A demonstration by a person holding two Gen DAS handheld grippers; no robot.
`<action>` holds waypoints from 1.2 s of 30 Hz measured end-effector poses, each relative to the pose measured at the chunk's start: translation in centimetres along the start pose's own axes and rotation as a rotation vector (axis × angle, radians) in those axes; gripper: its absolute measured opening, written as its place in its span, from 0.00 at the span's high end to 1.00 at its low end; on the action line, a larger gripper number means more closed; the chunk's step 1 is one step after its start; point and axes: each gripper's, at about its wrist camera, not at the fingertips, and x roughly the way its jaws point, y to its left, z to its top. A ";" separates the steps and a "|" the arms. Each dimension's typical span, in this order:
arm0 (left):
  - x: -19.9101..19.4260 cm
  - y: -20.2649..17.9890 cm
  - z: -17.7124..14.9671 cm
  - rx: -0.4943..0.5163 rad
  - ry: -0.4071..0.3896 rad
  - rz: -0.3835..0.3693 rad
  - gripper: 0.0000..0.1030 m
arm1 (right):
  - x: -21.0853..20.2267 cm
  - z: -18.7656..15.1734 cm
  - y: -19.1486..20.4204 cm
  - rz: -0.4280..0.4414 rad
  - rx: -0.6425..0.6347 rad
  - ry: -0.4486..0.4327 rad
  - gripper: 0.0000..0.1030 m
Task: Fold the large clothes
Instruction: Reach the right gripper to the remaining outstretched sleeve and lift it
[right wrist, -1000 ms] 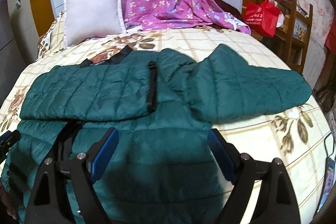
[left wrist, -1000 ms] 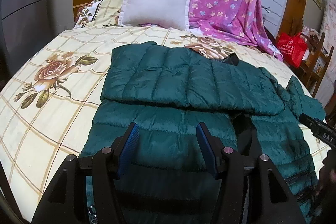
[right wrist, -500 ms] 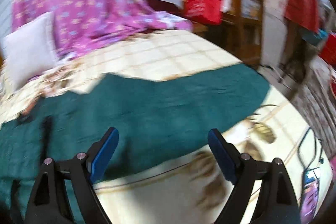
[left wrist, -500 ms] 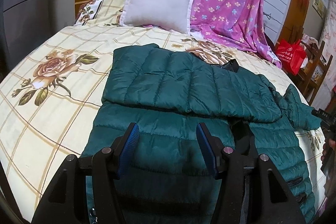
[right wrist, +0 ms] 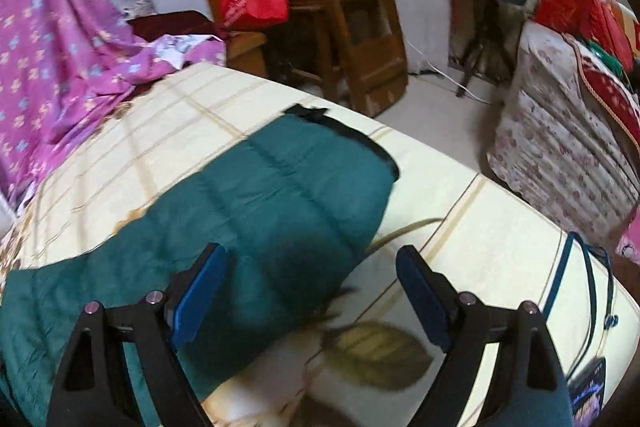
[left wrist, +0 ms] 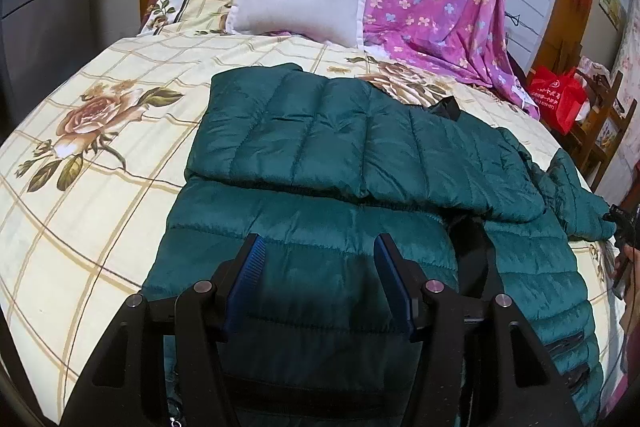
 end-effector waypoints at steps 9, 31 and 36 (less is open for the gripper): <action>0.8 0.0 -0.3 0.002 0.027 0.009 0.63 | 1.7 0.8 0.9 0.002 -0.052 -0.008 0.55; -5.3 0.5 0.9 -0.008 -0.090 -0.045 0.63 | -22.0 -3.9 14.2 0.494 -0.337 -0.158 0.89; -5.3 1.9 1.5 -0.061 -0.093 -0.044 0.63 | -25.7 -8.2 21.9 0.648 -0.468 -0.129 0.89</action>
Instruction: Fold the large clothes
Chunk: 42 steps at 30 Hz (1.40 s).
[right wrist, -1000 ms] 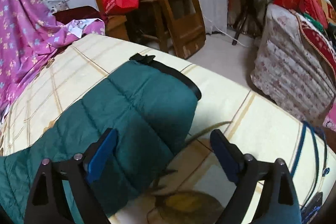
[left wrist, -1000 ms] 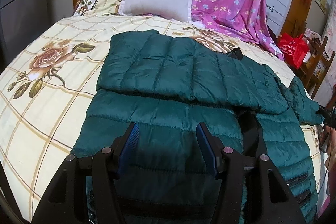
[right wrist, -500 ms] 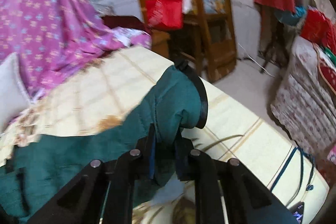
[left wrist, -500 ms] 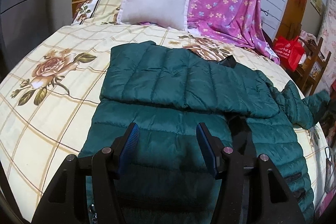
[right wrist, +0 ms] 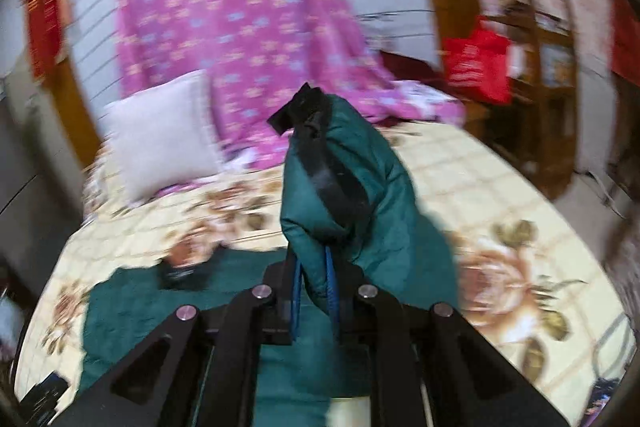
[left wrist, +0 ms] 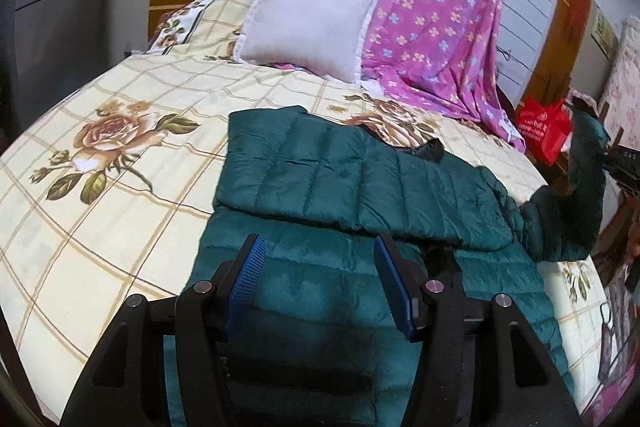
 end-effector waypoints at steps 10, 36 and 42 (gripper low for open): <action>0.3 2.4 1.0 -0.096 -0.019 0.007 0.63 | 7.0 -6.6 16.8 0.324 -0.124 0.168 0.89; 10.4 -1.7 4.3 -0.181 0.170 -0.052 0.94 | -0.3 -9.3 2.3 0.067 -0.038 0.098 0.14; 7.7 -2.1 7.4 -0.048 0.033 0.000 1.00 | 2.1 -8.7 -1.2 0.023 0.071 0.099 0.14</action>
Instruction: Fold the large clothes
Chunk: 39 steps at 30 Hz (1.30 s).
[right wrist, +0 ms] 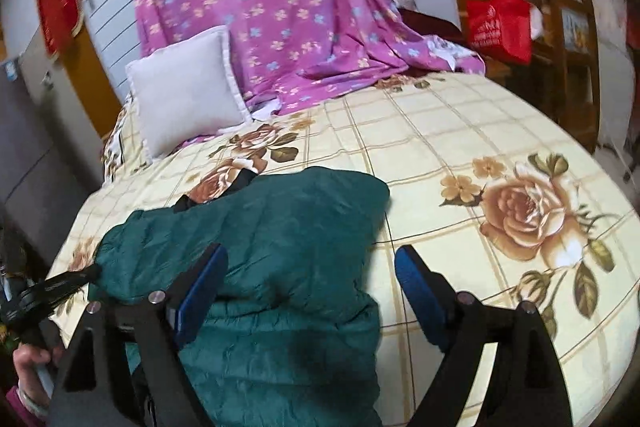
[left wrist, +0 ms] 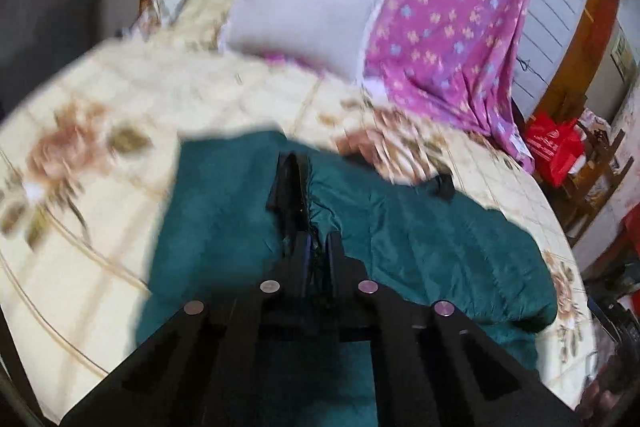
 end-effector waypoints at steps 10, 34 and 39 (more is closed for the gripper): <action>1.8 5.8 -0.6 -0.077 0.074 0.050 1.00 | 9.8 -3.0 8.1 -0.018 -0.238 0.247 0.14; 6.7 2.6 -1.7 0.046 0.102 0.201 0.60 | 15.1 -2.0 9.9 -0.121 -0.282 0.228 0.13; 7.1 2.3 -1.7 0.068 0.112 0.219 0.60 | 12.7 -1.2 10.5 -0.113 -0.266 0.204 0.14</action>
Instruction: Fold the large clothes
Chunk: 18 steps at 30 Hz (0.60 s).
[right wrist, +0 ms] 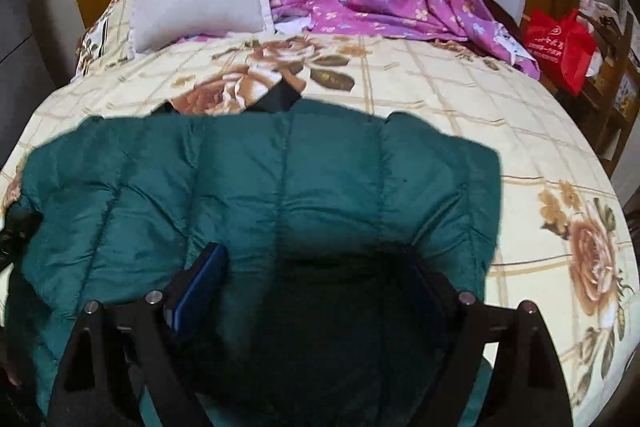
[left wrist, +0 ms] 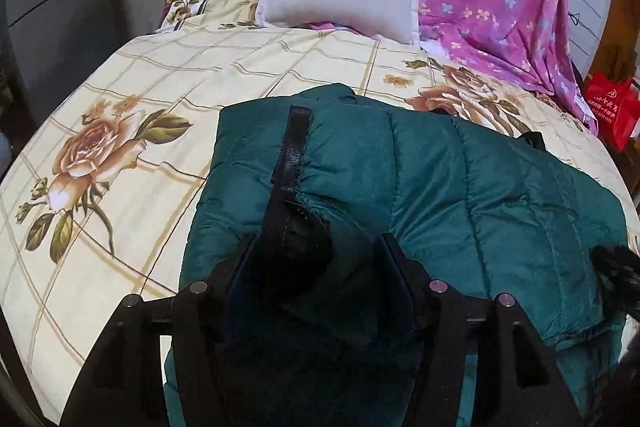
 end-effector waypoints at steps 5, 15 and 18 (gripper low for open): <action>0.1 0.2 0.0 -0.007 0.000 -0.003 0.60 | -1.9 -0.8 2.5 0.063 -0.063 -0.036 0.14; 0.1 0.0 -0.1 0.006 0.004 0.000 0.59 | -2.5 -1.9 2.8 0.034 -0.076 -0.032 0.13; 0.2 0.0 -0.3 0.009 -0.001 0.007 0.59 | -3.6 -1.7 0.6 -0.016 -0.028 -0.083 0.13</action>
